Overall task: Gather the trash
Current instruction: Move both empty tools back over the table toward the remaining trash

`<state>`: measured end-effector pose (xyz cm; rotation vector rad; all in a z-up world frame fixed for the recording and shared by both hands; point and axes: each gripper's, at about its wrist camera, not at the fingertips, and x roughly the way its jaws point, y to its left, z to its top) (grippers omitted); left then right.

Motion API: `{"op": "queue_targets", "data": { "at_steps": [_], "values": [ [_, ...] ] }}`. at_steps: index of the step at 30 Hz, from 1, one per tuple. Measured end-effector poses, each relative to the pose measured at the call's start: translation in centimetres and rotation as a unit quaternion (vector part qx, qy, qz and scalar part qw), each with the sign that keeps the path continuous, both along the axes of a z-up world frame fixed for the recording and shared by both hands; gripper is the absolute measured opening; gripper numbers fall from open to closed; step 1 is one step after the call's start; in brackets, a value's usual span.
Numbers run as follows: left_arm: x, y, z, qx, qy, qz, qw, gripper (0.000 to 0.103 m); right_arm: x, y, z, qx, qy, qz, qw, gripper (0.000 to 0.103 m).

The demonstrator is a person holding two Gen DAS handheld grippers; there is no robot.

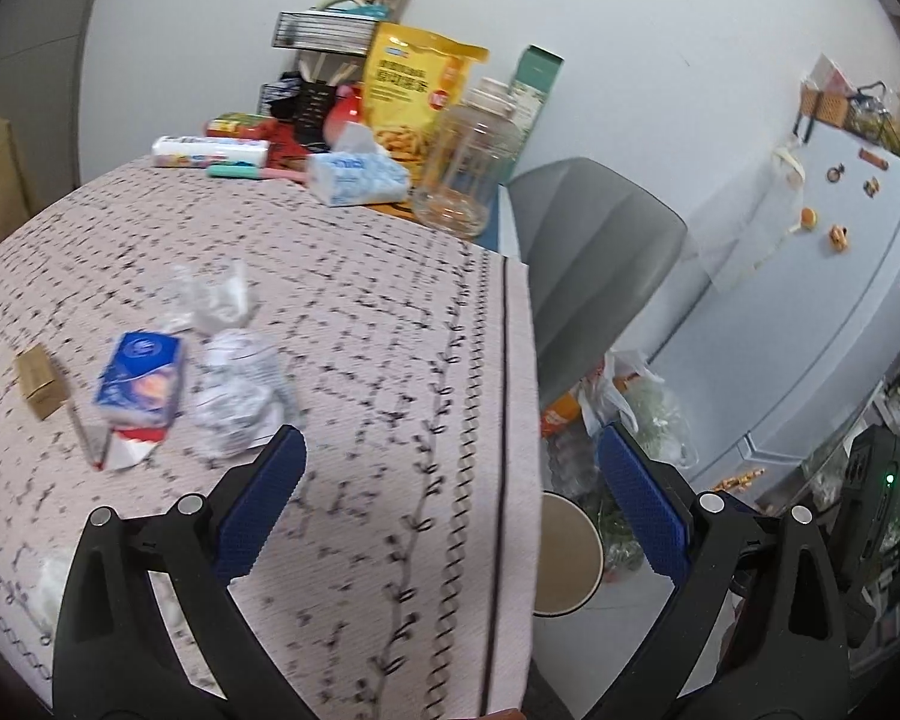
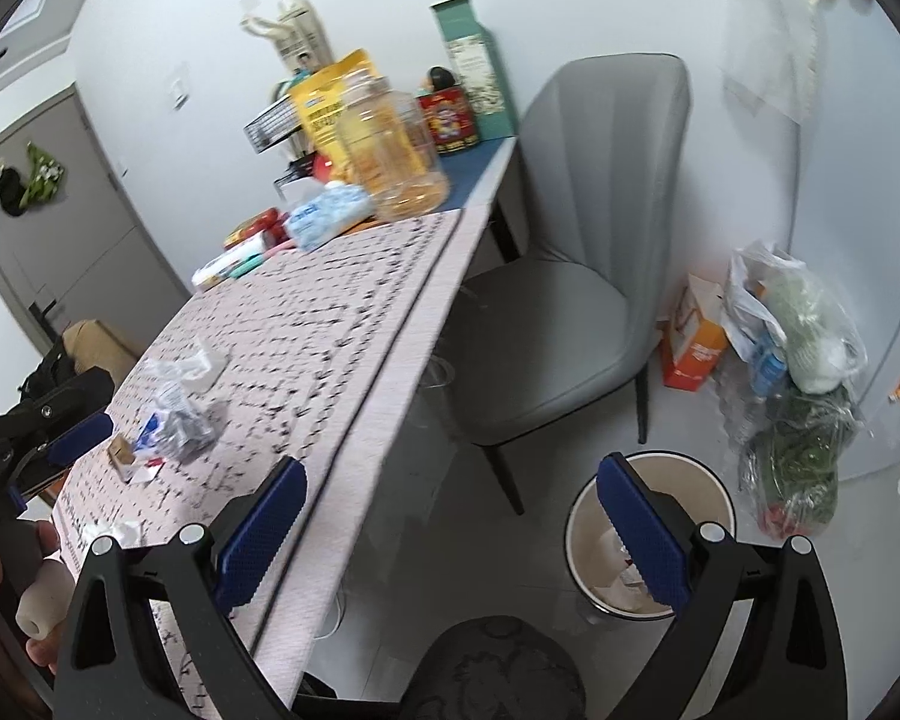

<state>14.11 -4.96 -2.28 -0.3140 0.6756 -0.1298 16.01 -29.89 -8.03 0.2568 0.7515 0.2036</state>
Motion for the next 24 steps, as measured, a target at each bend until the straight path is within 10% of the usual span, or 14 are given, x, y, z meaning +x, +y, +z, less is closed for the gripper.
{"op": "queue_targets", "data": {
  "at_steps": [24],
  "values": [
    [-8.6,11.8,-3.7,-0.007,0.036,0.116,0.9925,0.097,-2.3,11.9,1.0,-0.026,-0.011,0.115,0.993,0.095]
  ]
}}
